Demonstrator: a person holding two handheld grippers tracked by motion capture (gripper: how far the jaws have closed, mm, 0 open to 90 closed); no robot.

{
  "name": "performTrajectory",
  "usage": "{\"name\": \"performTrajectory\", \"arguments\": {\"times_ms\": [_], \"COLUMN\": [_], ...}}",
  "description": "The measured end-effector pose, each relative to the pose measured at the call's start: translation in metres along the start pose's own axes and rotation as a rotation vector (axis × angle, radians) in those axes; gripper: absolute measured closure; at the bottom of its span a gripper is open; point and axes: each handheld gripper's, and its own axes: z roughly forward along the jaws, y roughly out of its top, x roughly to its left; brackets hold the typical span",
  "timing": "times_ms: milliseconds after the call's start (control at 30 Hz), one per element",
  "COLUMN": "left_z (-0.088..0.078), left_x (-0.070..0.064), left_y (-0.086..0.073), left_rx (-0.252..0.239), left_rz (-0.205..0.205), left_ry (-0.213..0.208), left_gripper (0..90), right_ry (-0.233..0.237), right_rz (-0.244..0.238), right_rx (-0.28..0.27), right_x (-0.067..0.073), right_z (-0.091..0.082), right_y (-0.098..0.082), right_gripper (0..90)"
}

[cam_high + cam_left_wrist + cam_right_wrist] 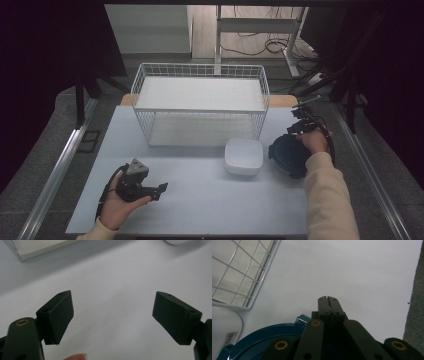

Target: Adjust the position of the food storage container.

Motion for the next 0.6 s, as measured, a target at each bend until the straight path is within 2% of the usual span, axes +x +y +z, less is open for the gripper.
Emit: {"name": "performTrajectory", "arguments": {"times_ms": [67, 267, 300, 433, 600], "left_z": [0.0, 0.0, 0.0, 0.0, 0.001], "left_x": [-0.001, 0.0, 0.0, -0.001, -0.004], "left_y": [0.0, -0.001, -0.001, -0.001, -0.001], "left_rx": [-0.002, 0.001, 0.001, 0.004, 0.007], "left_rz": [0.003, 0.005, 0.005, 0.007, 0.014], "left_ry": [0.004, 0.006, 0.006, 0.003, -0.001], "left_gripper": [16.7, 16.7, 16.7, 16.7, 16.7], "right_ry": [0.012, -0.026, -0.017, -0.007, 0.001], "right_rz": [-0.002, -0.045, -0.051, -0.042, -0.076], "right_rx": [0.026, 0.096, 0.108, 0.112, 0.11], "right_x": [0.002, 0.01, 0.012, 0.014, 0.022], "right_z": [0.002, 0.01, 0.011, 0.009, -0.003], "right_y": [-0.002, -0.009, -0.015, -0.025, -0.047], "right_gripper": [90.0, 90.0, 90.0, 90.0, 90.0]}}
